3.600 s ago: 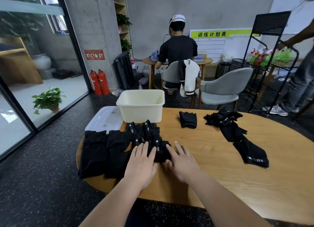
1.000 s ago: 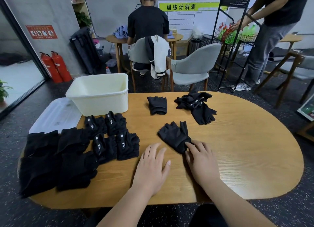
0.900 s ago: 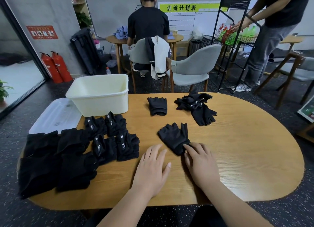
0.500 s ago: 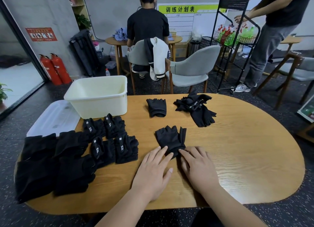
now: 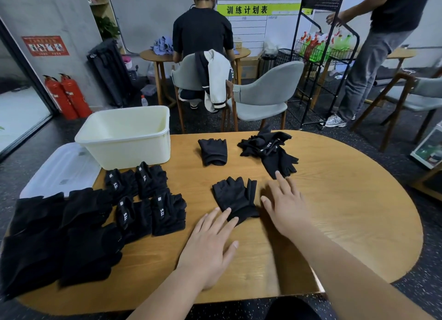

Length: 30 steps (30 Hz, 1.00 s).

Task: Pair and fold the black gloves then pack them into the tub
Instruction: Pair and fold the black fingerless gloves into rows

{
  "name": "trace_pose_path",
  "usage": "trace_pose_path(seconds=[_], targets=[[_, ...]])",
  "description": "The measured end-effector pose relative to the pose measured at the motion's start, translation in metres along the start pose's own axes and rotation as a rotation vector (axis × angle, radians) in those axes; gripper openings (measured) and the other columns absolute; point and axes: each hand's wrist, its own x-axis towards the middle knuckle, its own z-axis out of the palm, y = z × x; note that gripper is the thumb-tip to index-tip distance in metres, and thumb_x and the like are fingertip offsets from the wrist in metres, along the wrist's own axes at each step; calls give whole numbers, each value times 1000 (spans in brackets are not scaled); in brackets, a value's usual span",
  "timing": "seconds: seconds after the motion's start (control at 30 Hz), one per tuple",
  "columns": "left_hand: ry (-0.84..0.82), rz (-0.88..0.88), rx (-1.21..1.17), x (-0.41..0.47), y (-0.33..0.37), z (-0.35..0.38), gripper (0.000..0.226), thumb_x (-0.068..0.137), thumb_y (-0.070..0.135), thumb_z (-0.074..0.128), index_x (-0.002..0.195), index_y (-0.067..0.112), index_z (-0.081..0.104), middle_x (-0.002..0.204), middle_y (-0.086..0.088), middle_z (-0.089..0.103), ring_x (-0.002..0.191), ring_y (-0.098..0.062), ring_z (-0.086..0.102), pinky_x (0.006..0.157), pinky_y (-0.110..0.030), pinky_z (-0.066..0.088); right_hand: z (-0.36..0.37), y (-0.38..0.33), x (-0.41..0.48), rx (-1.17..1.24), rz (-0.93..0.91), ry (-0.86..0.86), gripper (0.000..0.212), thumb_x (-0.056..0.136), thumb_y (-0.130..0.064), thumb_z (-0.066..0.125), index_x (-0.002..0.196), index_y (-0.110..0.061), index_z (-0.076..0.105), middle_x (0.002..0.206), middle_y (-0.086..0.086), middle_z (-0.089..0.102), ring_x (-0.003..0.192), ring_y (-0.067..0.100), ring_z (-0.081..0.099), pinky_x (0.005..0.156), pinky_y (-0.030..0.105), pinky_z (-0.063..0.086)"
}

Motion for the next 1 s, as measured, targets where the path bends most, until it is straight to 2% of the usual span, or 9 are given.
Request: trace_pose_path(seconds=[0.1, 0.2, 0.3, 0.4, 0.53, 0.67, 0.9, 1.0], targets=[[4, -11, -10, 0, 1, -2, 61, 111, 60, 14, 168, 43, 3, 173, 19, -19, 156, -6, -30, 129, -35, -11, -9, 9, 29, -43, -1, -152, 75, 106, -67, 22, 168, -29, 7, 176, -6, -10, 162, 28, -8, 130, 50, 15], [-5, -21, -30, 1, 1, -2, 61, 110, 61, 14, 167, 44, 4, 173, 20, -19, 156, -5, -30, 132, -37, -6, -9, 13, 40, -97, 5, -211, 79, 104, -70, 20, 168, -28, 3, 177, -4, 3, 162, 29, -3, 130, 49, 13], [-5, -24, -38, 3, -1, -2, 61, 109, 63, 14, 167, 44, 6, 173, 20, -17, 156, -5, -28, 132, -37, -3, -6, 9, 37, -179, 2, -74, 78, 104, -69, 19, 168, -24, 12, 169, -2, 31, 158, 30, 17, 128, 47, 19], [1, -24, -43, 3, -1, -1, 61, 109, 63, 15, 167, 44, 7, 173, 20, -15, 156, -5, -27, 131, -35, -4, -3, 3, 31, -223, 5, -4, 78, 105, -68, 15, 167, -21, 20, 160, -2, 42, 151, 29, 30, 126, 46, 22], [6, -25, -39, 2, 0, -2, 61, 110, 63, 15, 167, 44, 8, 174, 19, -14, 157, -6, -26, 130, -34, -6, -5, 8, 31, -259, 17, -6, 77, 104, -69, 15, 161, -21, 37, 151, -2, 46, 143, 28, 36, 125, 47, 26], [17, -29, -44, 1, -1, -1, 60, 110, 61, 16, 167, 44, 10, 174, 18, -12, 157, -6, -25, 129, -33, -7, -9, 18, 29, -304, 29, 22, 72, 105, -68, 16, 147, -23, 54, 138, -3, 52, 134, 26, 42, 120, 45, 30], [37, -36, -40, 1, -2, 2, 58, 110, 61, 16, 166, 44, 13, 174, 17, -11, 158, -7, -23, 130, -34, -3, -19, 36, 11, -353, 163, 77, 63, 106, -63, 20, 122, -24, 66, 122, -3, 59, 125, 26, 50, 114, 46, 37], [43, -38, -41, 0, -2, 4, 59, 110, 61, 17, 166, 42, 15, 174, 15, -10, 158, -8, -21, 130, -35, -1, -26, 41, 5, -364, 191, 96, 59, 105, -61, 22, 122, -25, 66, 128, -1, 54, 128, 26, 47, 112, 46, 39]])
